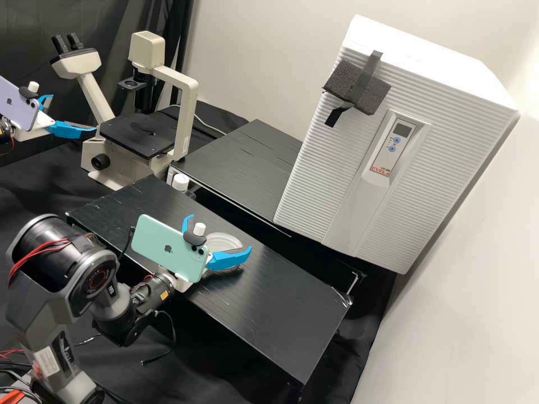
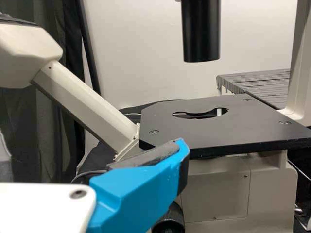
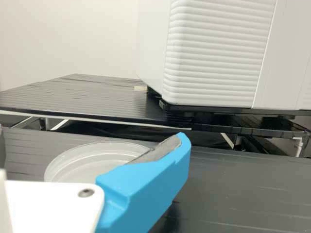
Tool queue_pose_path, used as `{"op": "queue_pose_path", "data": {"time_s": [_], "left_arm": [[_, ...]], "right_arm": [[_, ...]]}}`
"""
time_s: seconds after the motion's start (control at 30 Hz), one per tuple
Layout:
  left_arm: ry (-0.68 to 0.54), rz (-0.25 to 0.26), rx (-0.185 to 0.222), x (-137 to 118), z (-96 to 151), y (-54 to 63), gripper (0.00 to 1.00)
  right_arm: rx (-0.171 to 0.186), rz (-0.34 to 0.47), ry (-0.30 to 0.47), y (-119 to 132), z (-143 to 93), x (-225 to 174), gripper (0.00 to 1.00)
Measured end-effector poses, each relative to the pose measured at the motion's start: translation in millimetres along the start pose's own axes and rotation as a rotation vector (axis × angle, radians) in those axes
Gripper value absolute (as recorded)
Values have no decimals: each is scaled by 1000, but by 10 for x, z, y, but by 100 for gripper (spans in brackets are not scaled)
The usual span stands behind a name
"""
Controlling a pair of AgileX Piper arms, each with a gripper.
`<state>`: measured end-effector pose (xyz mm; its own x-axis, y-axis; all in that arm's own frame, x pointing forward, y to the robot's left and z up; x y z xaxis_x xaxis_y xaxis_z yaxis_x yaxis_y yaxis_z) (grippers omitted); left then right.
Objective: Open the petri dish lid.
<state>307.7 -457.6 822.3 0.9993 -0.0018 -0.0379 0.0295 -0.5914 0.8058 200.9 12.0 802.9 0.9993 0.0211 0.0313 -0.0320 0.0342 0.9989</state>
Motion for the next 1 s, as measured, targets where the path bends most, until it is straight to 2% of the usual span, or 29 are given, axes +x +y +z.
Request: {"op": "queue_pose_path", "data": {"time_s": [0.3,0.47,0.63,1.0], "left_arm": [[0,0,0,0,0,0,100],[0,0,0,0,0,0,100],[0,0,0,0,0,0,100],[0,0,0,0,0,0,100]], "right_arm": [[0,2,2,0,0,1,100],[-21,-13,2,-44,-3,11,100],[-27,-22,-12,-78,14,20,100],[-26,4,-5,-38,9,16,100]]}}
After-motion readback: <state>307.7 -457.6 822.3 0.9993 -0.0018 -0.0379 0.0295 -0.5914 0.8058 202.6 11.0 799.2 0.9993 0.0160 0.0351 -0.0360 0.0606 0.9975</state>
